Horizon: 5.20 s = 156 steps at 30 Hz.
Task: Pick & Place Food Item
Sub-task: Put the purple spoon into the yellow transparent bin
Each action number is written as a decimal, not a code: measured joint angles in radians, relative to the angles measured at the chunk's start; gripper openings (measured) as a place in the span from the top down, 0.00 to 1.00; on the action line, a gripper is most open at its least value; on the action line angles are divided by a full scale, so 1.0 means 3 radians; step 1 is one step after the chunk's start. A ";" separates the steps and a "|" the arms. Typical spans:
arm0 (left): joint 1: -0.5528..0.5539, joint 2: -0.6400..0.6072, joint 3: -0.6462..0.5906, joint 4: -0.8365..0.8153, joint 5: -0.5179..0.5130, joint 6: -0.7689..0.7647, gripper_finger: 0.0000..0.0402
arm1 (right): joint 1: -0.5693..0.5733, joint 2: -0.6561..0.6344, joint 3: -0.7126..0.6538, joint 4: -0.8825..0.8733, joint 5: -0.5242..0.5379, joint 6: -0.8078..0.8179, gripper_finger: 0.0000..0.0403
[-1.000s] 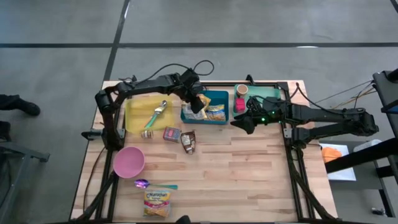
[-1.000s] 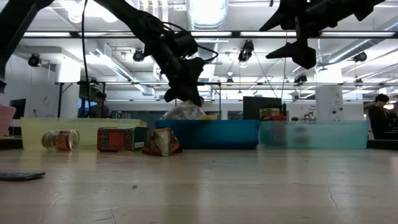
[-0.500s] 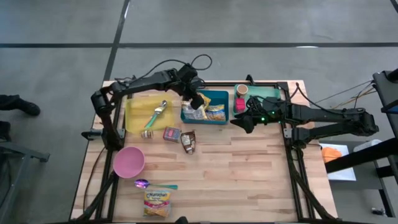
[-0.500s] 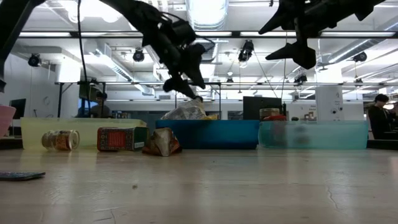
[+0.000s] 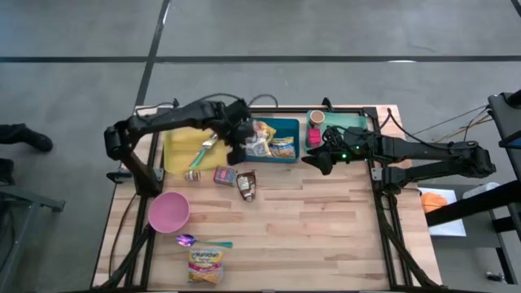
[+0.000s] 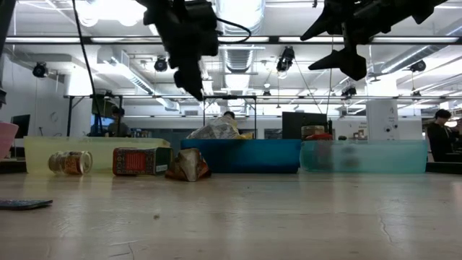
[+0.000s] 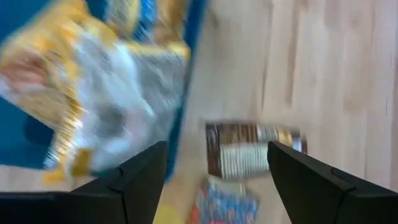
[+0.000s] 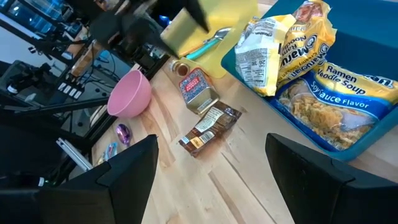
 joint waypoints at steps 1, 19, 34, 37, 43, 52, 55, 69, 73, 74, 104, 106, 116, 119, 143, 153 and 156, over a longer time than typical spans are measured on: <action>-0.0053 -0.0006 -0.0028 -0.0072 -0.0020 0.0056 0.29 | 0.0003 0.0000 0.0000 0.0000 -0.0001 0.0002 0.27; -0.1043 -0.0406 -0.1000 -0.0287 -0.0361 -0.0148 0.45 | 0.0065 0.0000 0.0000 0.0006 -0.0007 0.0045 0.27; -0.2573 -0.1187 -0.1956 0.0183 -0.0386 -0.0788 0.50 | 0.0065 0.0319 0.0000 0.0191 -0.0056 0.0164 0.27; -0.2779 -0.1197 -0.2028 0.0360 -0.0386 -0.0906 0.50 | 0.0065 0.0435 0.0000 0.0386 -0.0184 0.0162 0.27; -0.3099 -0.1195 -0.2161 0.0651 -0.0396 -0.1092 0.50 | 0.0065 0.0579 0.0000 0.0861 -0.0445 0.0072 0.27; -0.3401 -0.1184 -0.2396 0.0963 -0.0445 -0.1481 0.50 | 0.0065 0.0340 0.0203 0.0445 -0.0197 -0.0186 0.27; -0.3447 -0.1176 -0.2460 0.1118 -0.0445 -0.1631 0.50 | 0.0064 0.0290 0.0569 -0.0409 0.0075 -0.0414 0.27; -0.3459 -0.0111 -0.1938 0.1068 -0.0478 -0.1895 0.50 | 0.0063 0.0218 0.1551 -0.1409 0.0176 -0.1444 0.27; -0.3459 0.0127 -0.1822 0.0973 -0.0513 -0.1890 0.50 | 0.0062 0.0143 0.1546 -0.1444 0.0175 -0.1450 0.27; -0.3461 0.0152 -0.1814 0.0967 -0.0516 -0.1890 0.50 | 0.0062 0.0124 0.1544 -0.1451 0.0174 -0.1450 0.27; -0.3086 -0.0143 -0.1792 0.0953 -0.0877 -0.2128 0.98 | 0.0062 0.0086 0.1536 -0.1498 0.0167 -0.1711 0.27; -0.3057 -0.0228 -0.1792 0.0938 -0.0907 -0.2204 0.98 | 0.0062 0.0086 0.1536 -0.1488 0.0168 -0.1717 0.27; -0.2750 -0.0715 -0.1789 0.0916 -0.1217 -0.2539 0.98 | 0.0062 0.0086 0.1536 -0.1473 0.0175 -0.1847 0.27; -0.2585 -0.0850 -0.1788 0.0895 -0.1383 -0.2755 0.98 | 0.0062 0.0085 0.1536 -0.1442 0.0175 -0.1849 0.27; -0.0448 -0.1739 -0.1028 -0.0810 -0.1365 -0.2738 0.98 | 0.0062 0.0084 0.1535 -0.1259 0.0175 -0.2010 0.27; 0.0883 -0.1710 -0.1345 -0.0773 -0.1044 -0.1267 0.98 | 0.0062 0.0088 0.1535 -0.1113 0.0246 -0.1768 0.27; 0.1076 -0.1686 -0.1485 -0.0631 -0.0900 -0.0926 0.98 | 0.0061 0.0090 0.1535 -0.1115 0.0271 -0.1707 0.27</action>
